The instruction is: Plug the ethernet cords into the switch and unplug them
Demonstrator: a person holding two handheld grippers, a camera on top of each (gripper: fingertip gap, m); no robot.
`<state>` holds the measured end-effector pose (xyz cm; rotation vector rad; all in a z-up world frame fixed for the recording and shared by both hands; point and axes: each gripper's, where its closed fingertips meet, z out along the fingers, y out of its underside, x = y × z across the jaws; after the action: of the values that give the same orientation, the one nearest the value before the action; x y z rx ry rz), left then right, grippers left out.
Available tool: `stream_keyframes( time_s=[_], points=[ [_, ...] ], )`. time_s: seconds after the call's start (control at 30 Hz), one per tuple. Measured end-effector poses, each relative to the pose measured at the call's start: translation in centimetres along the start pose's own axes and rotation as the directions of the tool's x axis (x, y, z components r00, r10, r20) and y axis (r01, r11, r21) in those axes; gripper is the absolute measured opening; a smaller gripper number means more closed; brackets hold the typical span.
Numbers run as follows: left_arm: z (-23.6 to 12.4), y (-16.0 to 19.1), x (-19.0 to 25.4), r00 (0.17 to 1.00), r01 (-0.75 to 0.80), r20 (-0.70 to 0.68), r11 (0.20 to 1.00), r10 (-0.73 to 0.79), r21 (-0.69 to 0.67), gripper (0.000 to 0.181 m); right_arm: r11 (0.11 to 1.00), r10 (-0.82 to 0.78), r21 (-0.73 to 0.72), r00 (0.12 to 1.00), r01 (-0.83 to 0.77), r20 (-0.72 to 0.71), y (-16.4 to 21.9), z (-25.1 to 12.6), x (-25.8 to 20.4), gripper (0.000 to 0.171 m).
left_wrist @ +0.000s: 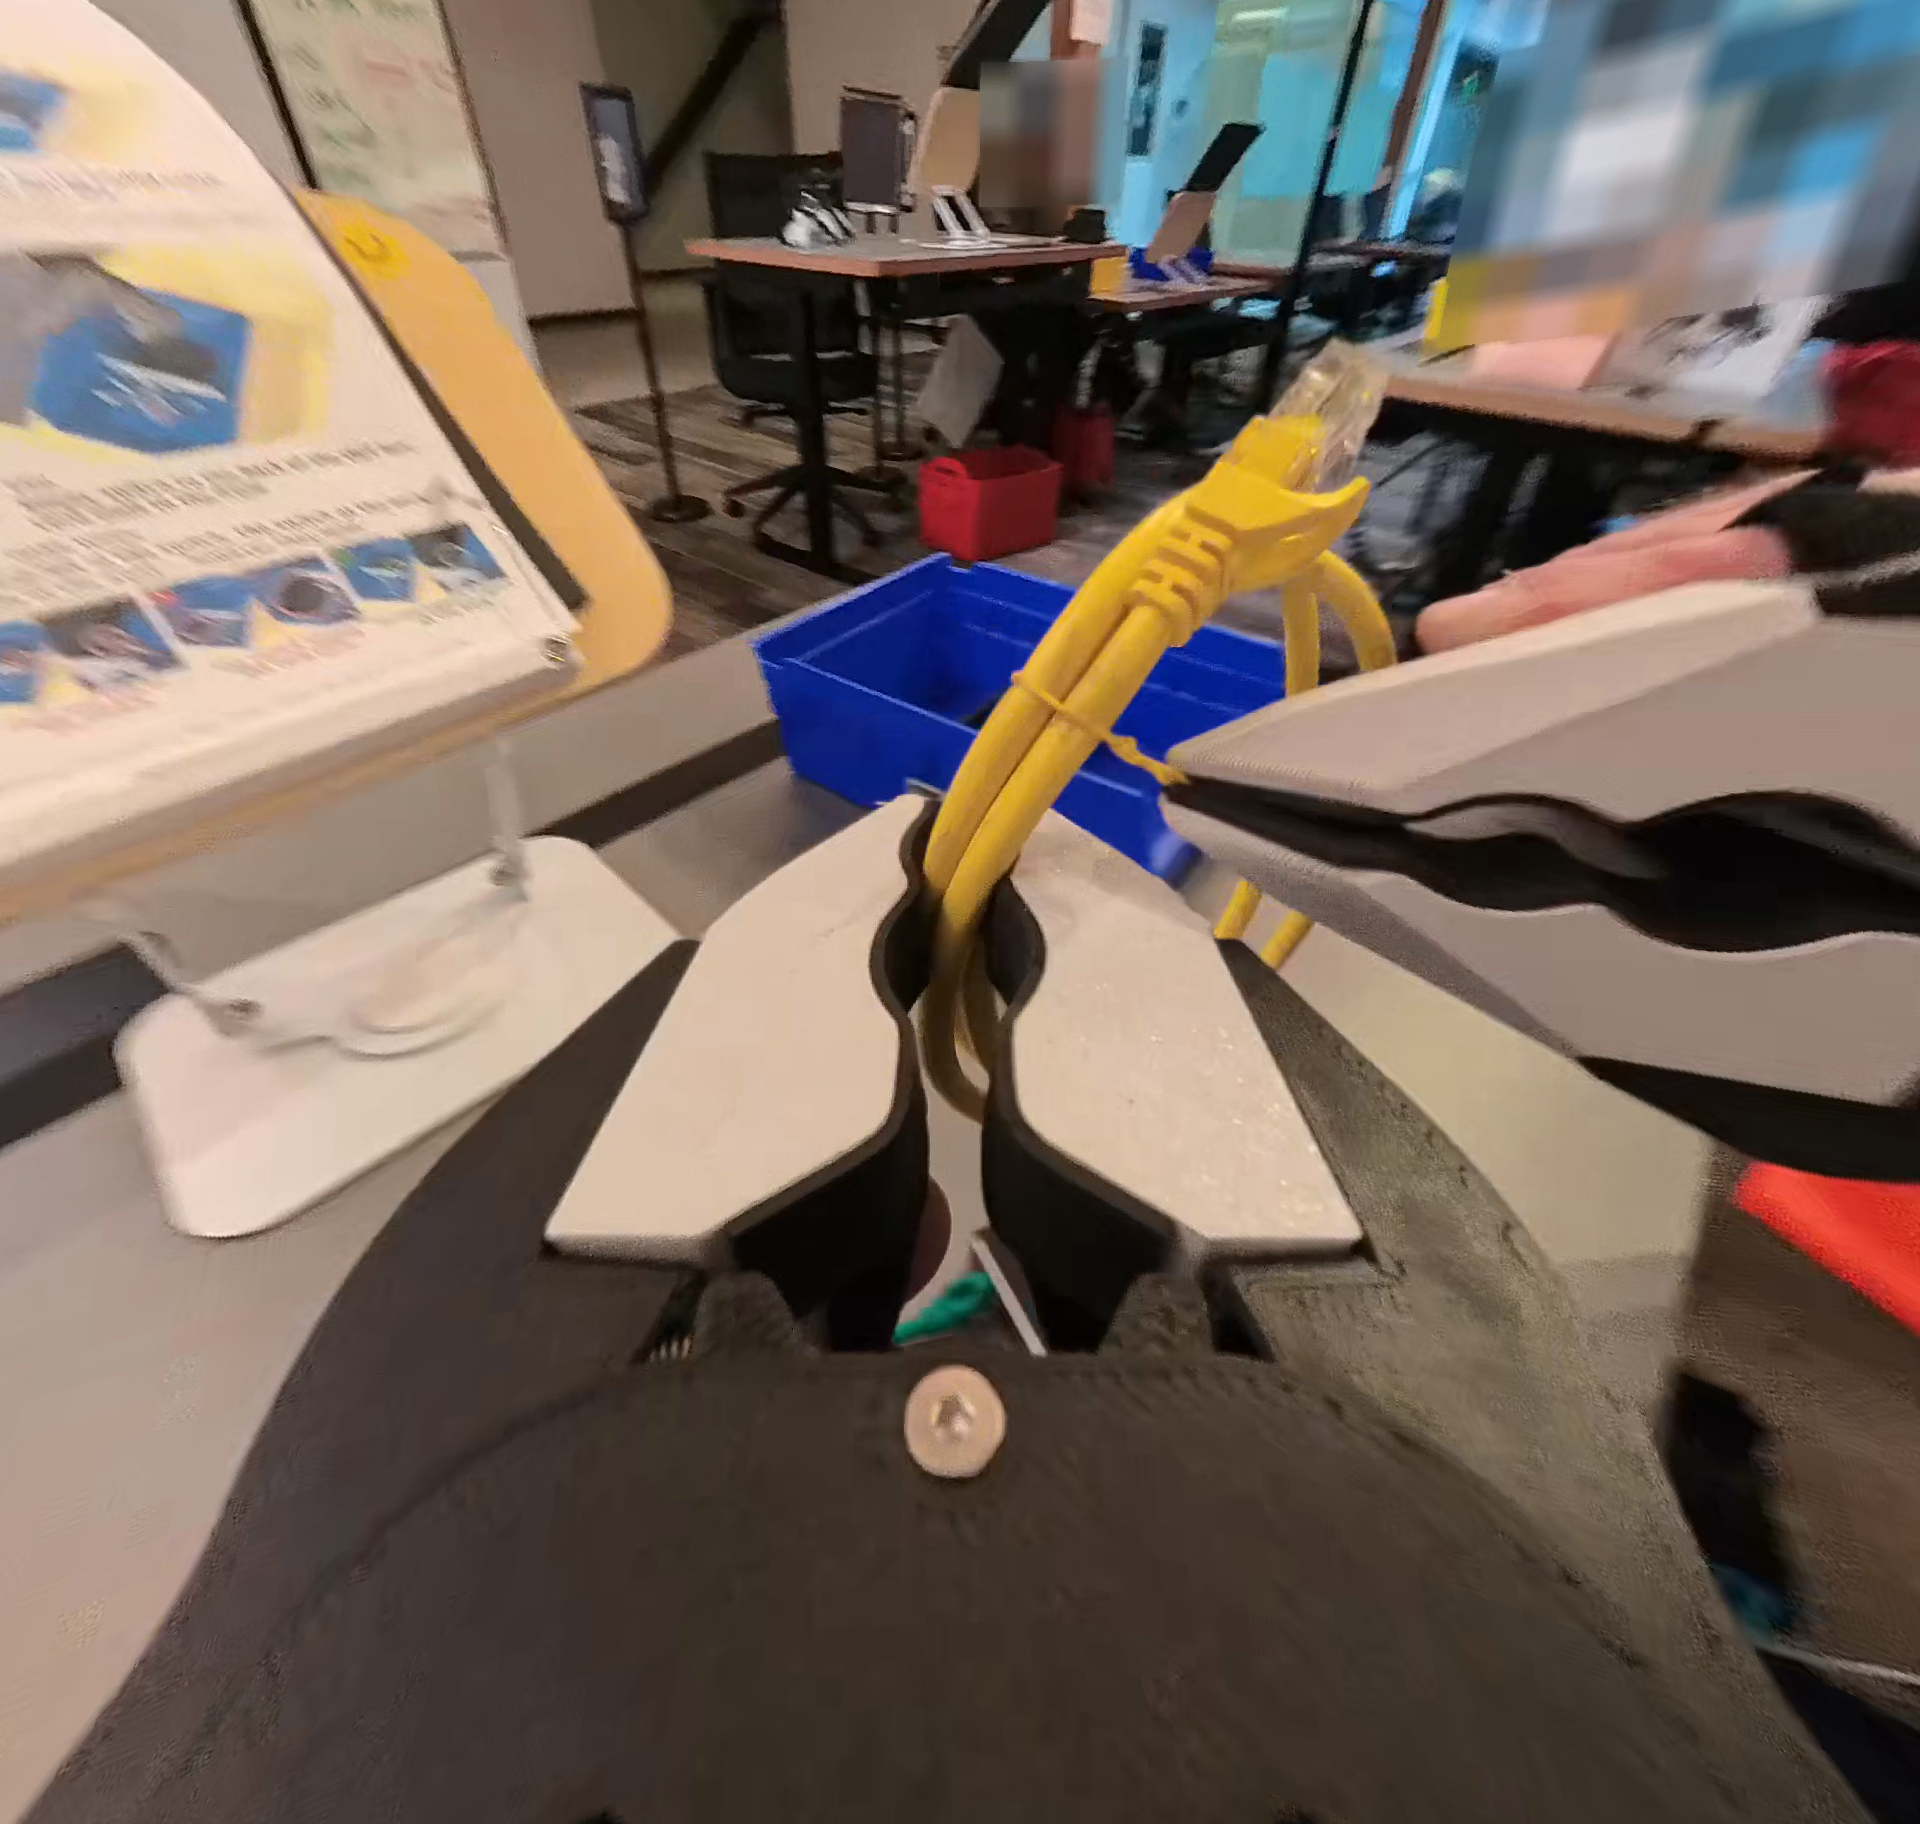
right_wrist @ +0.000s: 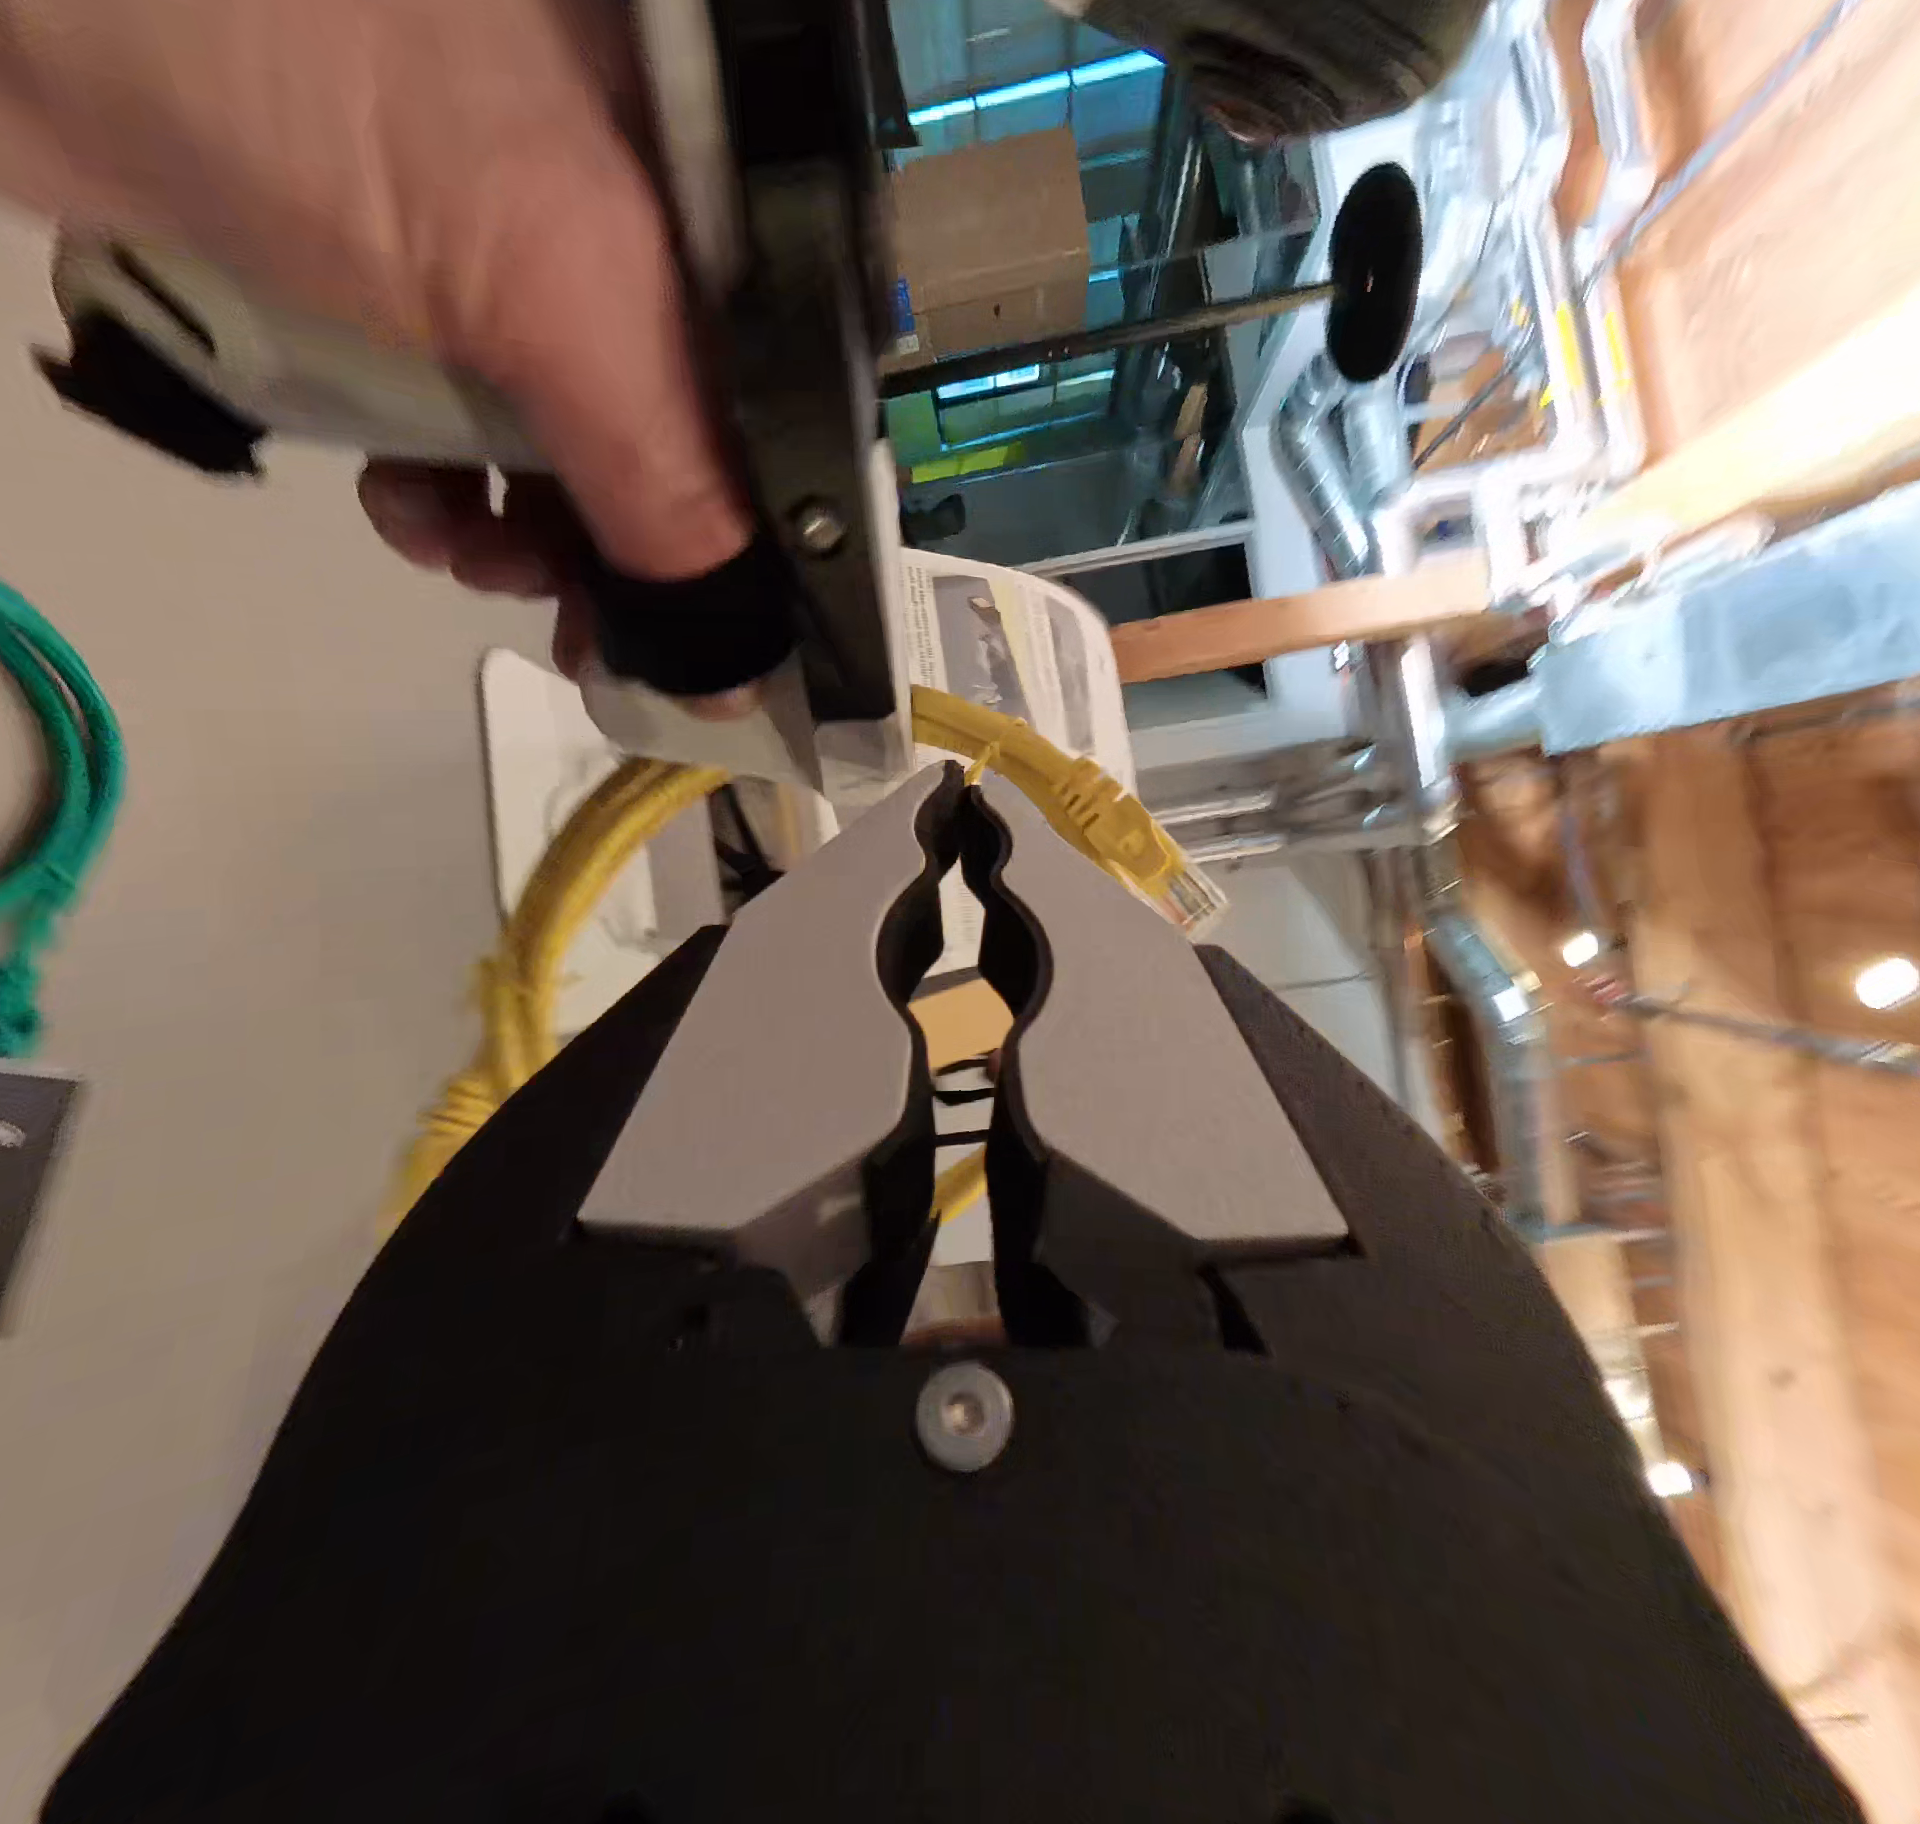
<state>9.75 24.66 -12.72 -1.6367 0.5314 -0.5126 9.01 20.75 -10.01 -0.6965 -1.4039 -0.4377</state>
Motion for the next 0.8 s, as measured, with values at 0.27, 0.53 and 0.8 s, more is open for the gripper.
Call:
stream_keyframes(
  time_s=[0.27,0.53,0.8],
  points=[
    [0.2,0.0,3.4,0.854,0.416,-0.306,0.906,-0.421,-0.083,0.005,0.961,-0.272,0.044,0.962,0.273,-0.020,0.9,-1.1,0.9,0.000],
    [-0.1,-0.8,1.7,0.991,0.110,-0.089,0.988,-0.101,0.104,0.005,0.812,0.552,0.130,0.821,-0.569,0.146,-0.3,-2.1,2.0,0.002],
    [-0.5,-2.0,1.1,0.988,-0.147,0.071,0.971,0.136,0.187,0.005,0.159,0.881,-0.010,0.137,-0.987,0.453,-0.6,-1.8,1.2,0.008]
  ],
)
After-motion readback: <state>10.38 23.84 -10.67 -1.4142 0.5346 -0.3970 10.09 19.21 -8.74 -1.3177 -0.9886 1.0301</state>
